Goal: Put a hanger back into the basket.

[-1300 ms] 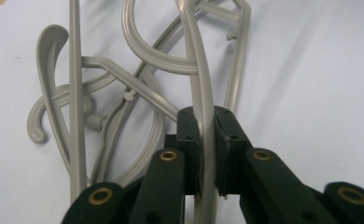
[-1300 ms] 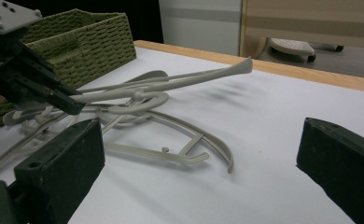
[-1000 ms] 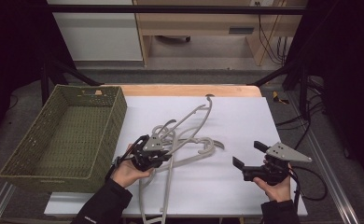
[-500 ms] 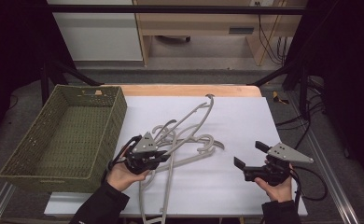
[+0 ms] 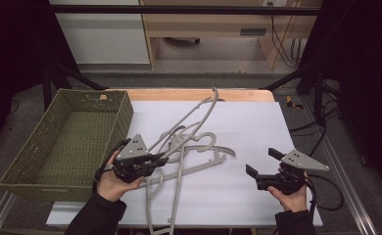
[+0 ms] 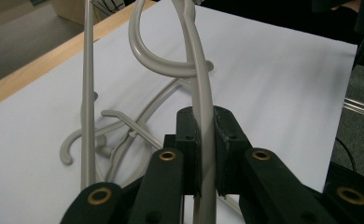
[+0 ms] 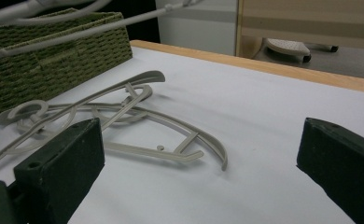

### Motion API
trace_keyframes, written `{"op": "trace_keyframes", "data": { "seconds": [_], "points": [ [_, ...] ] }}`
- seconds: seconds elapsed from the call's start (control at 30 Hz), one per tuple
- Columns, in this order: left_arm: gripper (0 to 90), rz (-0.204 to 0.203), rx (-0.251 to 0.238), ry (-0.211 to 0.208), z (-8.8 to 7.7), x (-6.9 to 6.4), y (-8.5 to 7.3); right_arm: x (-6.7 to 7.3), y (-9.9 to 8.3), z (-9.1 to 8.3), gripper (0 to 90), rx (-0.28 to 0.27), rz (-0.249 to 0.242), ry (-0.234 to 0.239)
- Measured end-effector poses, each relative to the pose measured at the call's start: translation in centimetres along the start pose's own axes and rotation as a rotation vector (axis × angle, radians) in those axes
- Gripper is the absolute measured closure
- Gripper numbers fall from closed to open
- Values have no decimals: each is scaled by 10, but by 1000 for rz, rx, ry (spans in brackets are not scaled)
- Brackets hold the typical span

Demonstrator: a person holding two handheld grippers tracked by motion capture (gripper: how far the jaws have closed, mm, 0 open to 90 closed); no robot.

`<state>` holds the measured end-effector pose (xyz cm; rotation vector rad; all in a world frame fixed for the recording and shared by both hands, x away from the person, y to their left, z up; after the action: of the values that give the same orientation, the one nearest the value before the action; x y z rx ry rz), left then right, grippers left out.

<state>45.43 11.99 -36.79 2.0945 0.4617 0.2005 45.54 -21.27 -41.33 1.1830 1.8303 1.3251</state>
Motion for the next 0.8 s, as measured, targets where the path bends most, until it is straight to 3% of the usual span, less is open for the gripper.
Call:
{"op": "trace_keyframes", "data": {
  "seconds": [0.1,0.43,0.8],
  "points": [
    [820,8,-18,10,-12,3,5,1,0,1,10,2,-2,2],
    [820,-1,-9,33,-42,24,12,0,0,1,10,2,-4,1],
    [820,-39,32,125,-81,60,0,1,-1,2,10,6,-4,-2]
  ]
}}
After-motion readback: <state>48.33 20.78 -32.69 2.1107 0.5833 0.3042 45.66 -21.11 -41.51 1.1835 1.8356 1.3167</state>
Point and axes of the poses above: each handheld gripper's, and its own axes: z roughly forward along the jaws, y roughly out of its top, x roughly to its left, the point moved 7 cm from there along z, roughly forward along the jaws, and after that the axes turned 9 degrees about -y, right-handed, at the moved point
